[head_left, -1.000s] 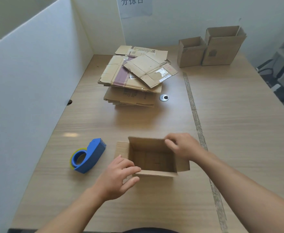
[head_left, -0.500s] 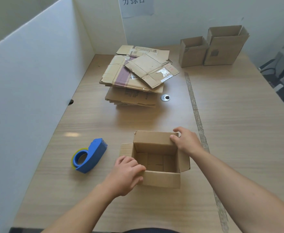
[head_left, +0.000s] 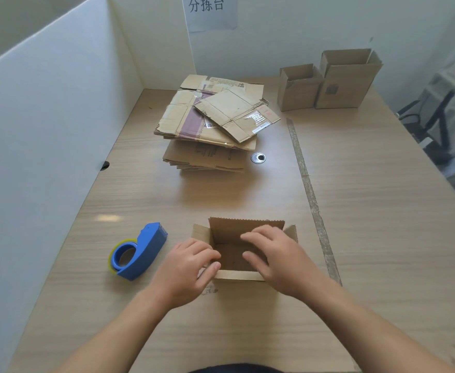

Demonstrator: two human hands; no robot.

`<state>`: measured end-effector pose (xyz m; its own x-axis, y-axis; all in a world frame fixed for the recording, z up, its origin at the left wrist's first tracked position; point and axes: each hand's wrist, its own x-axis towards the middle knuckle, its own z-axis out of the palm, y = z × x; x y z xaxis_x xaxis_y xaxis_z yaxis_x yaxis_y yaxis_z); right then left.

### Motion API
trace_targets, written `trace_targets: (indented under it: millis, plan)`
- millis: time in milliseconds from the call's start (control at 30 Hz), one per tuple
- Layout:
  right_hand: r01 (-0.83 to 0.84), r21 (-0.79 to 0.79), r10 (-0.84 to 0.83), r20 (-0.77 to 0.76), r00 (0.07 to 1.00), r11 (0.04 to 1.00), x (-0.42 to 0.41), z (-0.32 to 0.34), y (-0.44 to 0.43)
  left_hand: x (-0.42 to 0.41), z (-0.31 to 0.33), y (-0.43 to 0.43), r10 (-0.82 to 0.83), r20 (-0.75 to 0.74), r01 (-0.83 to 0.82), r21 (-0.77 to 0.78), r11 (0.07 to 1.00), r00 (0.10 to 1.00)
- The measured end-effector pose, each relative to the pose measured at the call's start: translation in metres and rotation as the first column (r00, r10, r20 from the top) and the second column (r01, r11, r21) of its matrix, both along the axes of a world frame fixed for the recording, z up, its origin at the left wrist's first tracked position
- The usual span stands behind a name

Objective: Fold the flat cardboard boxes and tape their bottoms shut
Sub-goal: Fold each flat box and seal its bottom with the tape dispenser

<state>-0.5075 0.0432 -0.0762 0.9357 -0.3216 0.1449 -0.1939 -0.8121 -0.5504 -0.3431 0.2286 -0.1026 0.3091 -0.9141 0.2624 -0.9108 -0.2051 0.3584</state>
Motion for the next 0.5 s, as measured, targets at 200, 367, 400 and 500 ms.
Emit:
trace_targets:
  millis: [200,367,400,500]
  plan:
    - [-0.095,0.075,0.119,-0.499,0.858,0.993,0.000,-0.017,0.024,0.013,0.004,0.020,0.047,-0.041,-0.049,-0.028,0.998,0.998]
    - [-0.026,0.051,0.050,-0.580,0.813,0.998,0.010,-0.020,0.034,0.019,0.009,0.034,0.026,-0.099,-0.027,-0.012,1.000,0.995]
    - [-0.026,0.027,0.037,-0.594,0.803,0.999,0.012,-0.020,0.036,0.020,0.011,0.035,0.012,-0.110,-0.012,0.000,1.000,0.994]
    - [-0.050,-0.054,0.005,-0.625,0.781,0.997,0.016,-0.020,0.041,0.024,0.010,0.037,-0.019,-0.118,0.025,0.045,0.999,0.993]
